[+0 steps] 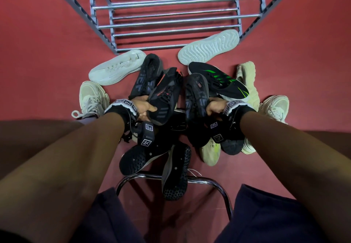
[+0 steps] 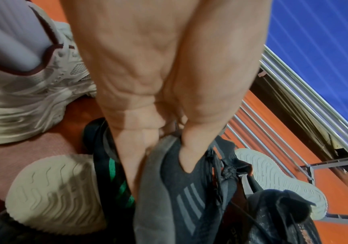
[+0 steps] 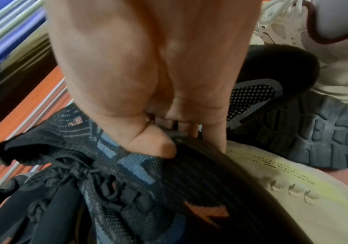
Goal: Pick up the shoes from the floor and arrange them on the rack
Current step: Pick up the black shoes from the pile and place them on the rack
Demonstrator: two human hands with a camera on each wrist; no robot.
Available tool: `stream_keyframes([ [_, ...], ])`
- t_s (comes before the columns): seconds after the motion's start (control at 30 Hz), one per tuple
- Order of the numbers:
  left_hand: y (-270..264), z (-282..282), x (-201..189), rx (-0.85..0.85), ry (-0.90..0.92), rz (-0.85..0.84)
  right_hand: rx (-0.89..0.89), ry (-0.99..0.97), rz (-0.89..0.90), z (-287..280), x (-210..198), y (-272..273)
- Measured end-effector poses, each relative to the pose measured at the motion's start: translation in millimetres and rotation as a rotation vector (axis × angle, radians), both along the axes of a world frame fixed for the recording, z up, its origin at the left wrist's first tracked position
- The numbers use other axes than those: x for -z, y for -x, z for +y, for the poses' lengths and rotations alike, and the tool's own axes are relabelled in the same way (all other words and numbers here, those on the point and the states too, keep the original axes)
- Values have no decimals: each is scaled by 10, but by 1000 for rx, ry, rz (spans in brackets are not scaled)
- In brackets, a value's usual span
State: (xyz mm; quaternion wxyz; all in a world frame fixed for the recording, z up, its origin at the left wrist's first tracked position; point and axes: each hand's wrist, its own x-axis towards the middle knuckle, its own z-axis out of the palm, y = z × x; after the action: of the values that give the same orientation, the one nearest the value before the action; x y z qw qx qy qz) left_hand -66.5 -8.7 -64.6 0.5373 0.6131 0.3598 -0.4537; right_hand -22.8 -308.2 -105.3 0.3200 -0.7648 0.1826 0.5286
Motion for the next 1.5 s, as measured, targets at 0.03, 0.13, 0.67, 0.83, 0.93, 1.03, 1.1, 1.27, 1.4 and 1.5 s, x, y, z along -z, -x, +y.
stream_keyframes([
  [0.03,-2,-25,-9,7,11,13,-29,19,-9,46,-122,-2],
  [0.13,0,-102,-12,47,41,92,-114,54,-14,103,-348,16],
  [0.67,-263,51,122,622,-776,-236,128,-39,-116,166,-139,-45],
  [0.83,-292,80,238,599,-708,-145,290,-69,-141,255,-47,-135],
  [0.93,-328,134,210,572,-673,-110,326,-126,-126,301,17,-167],
  [1.03,-361,183,245,603,-659,-67,318,-176,-112,336,39,-167],
  [1.1,-363,208,283,560,-690,-61,290,-164,-115,340,74,-166],
  [1.27,-352,297,303,593,-687,-85,228,-110,-164,378,66,-123],
  [1.4,-331,355,290,669,-678,-141,72,-79,-166,361,125,-91],
  [1.5,-320,353,178,677,-720,-237,58,-52,-197,315,257,-103],
])
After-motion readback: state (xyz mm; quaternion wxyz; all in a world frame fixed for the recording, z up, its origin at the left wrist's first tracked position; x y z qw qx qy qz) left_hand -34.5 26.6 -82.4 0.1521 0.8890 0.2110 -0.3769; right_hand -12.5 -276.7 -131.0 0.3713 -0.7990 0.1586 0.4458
